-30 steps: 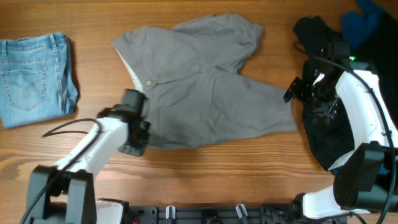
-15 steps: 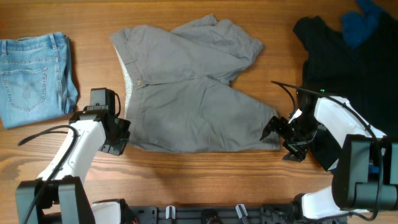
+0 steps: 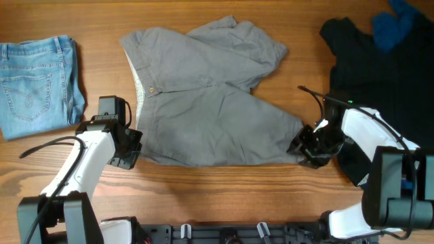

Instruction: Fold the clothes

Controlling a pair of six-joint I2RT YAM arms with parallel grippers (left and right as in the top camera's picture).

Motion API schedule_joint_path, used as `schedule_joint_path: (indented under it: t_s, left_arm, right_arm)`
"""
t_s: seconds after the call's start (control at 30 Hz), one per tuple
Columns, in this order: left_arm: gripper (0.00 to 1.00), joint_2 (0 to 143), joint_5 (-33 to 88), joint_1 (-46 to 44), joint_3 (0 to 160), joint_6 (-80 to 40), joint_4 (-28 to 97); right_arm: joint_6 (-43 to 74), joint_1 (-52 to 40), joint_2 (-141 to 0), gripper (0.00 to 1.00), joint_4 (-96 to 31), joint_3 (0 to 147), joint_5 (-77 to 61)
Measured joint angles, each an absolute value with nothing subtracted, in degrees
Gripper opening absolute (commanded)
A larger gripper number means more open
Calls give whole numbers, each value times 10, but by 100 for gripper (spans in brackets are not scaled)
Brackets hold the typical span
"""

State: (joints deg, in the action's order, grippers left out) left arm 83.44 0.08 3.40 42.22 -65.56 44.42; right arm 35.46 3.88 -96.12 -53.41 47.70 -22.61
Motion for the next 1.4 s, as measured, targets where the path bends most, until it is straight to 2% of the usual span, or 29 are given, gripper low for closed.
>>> schedule_joint_path:
  t_s: [0.07, 0.1, 0.17, 0.43, 0.57, 0.77, 0.9, 1.13, 1.27, 1.4]
  left_arm:
    - [4, 834, 1, 34, 422, -655, 444]
    - [4, 834, 1, 34, 422, -655, 444]
    - [4, 834, 1, 34, 422, -654, 446]
    - [4, 827, 5, 34, 424, -581, 473]
    - [4, 787, 16, 34, 460, -525, 526]
    - [4, 700, 39, 28, 580, -455, 606]
    - [4, 651, 37, -2, 625, -430, 648]
    - [4, 592, 29, -120, 679, -406, 689]
    - [4, 587, 33, -136, 741, -406, 765]
    - [4, 577, 17, -132, 759, -436, 767]
  right_arm:
    - [364, 39, -961, 40, -516, 449, -227]
    - [369, 39, -959, 32, -512, 445, -229]
    - [375, 39, -957, 4, -504, 439, -233]
    - [372, 38, -957, 4, -521, 469, -210]
    - [352, 46, -936, 4, -588, 566, -178]
    - [305, 57, -820, 4, -632, 695, -177]
    - [296, 61, -757, 4, -656, 709, -149]
    - [284, 82, -693, 4, -690, 780, -47]
    - [262, 87, -677, 4, -689, 848, -37]
    - [222, 87, -680, 4, -614, 862, -82]
